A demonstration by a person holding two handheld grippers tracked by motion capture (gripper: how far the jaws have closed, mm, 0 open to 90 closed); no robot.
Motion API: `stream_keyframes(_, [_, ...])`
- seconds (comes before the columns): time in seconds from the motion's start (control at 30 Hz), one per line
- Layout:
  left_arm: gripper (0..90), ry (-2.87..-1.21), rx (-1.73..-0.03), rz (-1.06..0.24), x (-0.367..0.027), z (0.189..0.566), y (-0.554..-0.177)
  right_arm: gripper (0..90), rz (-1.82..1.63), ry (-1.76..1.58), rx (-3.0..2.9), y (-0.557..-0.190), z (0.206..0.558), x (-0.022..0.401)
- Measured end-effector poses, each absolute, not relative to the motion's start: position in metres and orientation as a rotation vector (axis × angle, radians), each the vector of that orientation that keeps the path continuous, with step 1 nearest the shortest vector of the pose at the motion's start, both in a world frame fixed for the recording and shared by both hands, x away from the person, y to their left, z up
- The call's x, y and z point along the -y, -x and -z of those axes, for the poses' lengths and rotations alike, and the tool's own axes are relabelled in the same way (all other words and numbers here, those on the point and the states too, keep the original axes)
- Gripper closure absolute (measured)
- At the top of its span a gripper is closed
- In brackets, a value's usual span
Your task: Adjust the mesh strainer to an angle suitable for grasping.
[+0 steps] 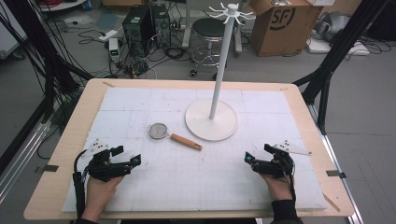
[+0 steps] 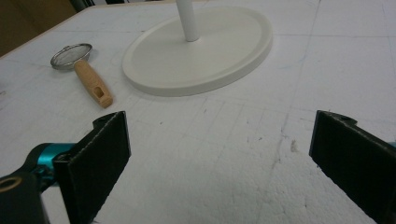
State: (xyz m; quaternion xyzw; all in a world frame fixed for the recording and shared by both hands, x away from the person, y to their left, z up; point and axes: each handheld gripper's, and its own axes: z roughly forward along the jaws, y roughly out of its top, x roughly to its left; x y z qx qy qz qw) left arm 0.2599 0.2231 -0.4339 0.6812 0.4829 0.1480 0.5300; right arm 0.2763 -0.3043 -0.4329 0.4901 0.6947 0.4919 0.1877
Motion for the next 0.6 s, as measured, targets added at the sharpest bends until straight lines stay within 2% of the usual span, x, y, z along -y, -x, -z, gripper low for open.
stream_keyframes(0.27, [10.6, -1.624, -1.149, -0.352, -0.222, 0.434, -0.26, 4.4, -1.381, -1.382, -1.956, -0.276, 0.433, 0.304])
stream_keyframes(0.37, [23.5, -1.612, -1.14, -0.344, -0.219, 0.434, -0.262, 4.4, -1.388, -1.386, -1.948, -0.276, 0.433, 0.305])
stream_keyframes(0.6, [26.1, -1.624, -1.126, -0.324, -0.208, 0.431, -0.265, 5.0, -1.407, -1.379, -1.928, -0.275, 0.431, 0.306])
